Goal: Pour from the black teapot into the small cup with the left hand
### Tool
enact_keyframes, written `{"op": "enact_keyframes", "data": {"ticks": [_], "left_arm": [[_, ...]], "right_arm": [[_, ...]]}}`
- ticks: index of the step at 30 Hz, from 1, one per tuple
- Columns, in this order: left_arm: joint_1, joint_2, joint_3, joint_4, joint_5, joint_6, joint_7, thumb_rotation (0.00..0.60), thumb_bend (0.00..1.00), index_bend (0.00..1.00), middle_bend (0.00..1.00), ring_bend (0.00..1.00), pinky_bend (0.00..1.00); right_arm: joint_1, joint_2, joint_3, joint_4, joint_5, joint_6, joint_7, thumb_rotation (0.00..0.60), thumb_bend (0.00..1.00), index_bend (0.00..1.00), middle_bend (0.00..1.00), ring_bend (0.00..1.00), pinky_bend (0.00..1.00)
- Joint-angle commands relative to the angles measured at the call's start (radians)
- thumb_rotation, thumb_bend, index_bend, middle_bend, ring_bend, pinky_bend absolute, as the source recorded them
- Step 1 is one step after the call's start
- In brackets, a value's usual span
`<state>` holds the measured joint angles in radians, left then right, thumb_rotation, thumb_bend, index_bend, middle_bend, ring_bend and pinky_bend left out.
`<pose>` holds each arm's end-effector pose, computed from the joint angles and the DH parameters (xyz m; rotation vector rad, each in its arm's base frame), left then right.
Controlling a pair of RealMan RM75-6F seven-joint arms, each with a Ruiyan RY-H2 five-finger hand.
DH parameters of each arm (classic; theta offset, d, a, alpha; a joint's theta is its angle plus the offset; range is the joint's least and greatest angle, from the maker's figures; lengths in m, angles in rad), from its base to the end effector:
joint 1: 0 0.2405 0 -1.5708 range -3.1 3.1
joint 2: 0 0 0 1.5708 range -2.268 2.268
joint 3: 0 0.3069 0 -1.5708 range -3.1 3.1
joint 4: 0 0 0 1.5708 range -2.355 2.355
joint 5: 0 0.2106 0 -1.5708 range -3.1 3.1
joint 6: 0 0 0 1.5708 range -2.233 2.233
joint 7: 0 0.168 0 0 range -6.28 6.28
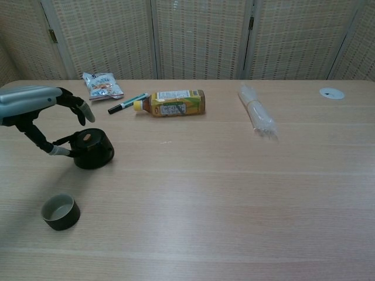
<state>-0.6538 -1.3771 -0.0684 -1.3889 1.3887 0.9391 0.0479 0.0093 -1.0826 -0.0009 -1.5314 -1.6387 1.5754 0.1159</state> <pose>-0.2525 0.3869 0.0300 -1.9455 -0.8940 -0.8524 -0.3653 -0.1708 0.1973 1.4418 -0.8744 0.9433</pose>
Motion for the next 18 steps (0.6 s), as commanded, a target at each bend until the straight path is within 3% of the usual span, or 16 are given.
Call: {"op": "enact_keyframes", "data": {"ticks": [1, 12, 18], "left_arm": [[-0.01, -0.026, 0.002, 0.015, -0.015, -0.021, 0.029, 0.6, 0.22, 0.29, 0.34, 0.22, 0.0], [-0.032, -0.099, -0.013, 0.098, -0.059, -0.045, 0.086, 0.6, 0.22, 0.28, 0.33, 0.21, 0.0], [-0.03, -0.093, -0.015, 0.117, -0.083, -0.046, 0.128, 0.6, 0.22, 0.28, 0.33, 0.21, 0.0]], "right_arm": [[-0.002, 0.0, 0.0, 0.002, 0.001, 0.002, 0.002, 0.6, 0.35, 0.24, 0.23, 0.23, 0.0], [-0.003, -0.004, -0.001, 0.016, 0.009, 0.0, 0.017, 0.6, 0.35, 0.24, 0.23, 0.23, 0.0], [-0.008, -0.006, -0.001, 0.024, 0.015, 0.004, 0.025, 0.6, 0.35, 0.24, 0.23, 0.23, 0.0]]}}
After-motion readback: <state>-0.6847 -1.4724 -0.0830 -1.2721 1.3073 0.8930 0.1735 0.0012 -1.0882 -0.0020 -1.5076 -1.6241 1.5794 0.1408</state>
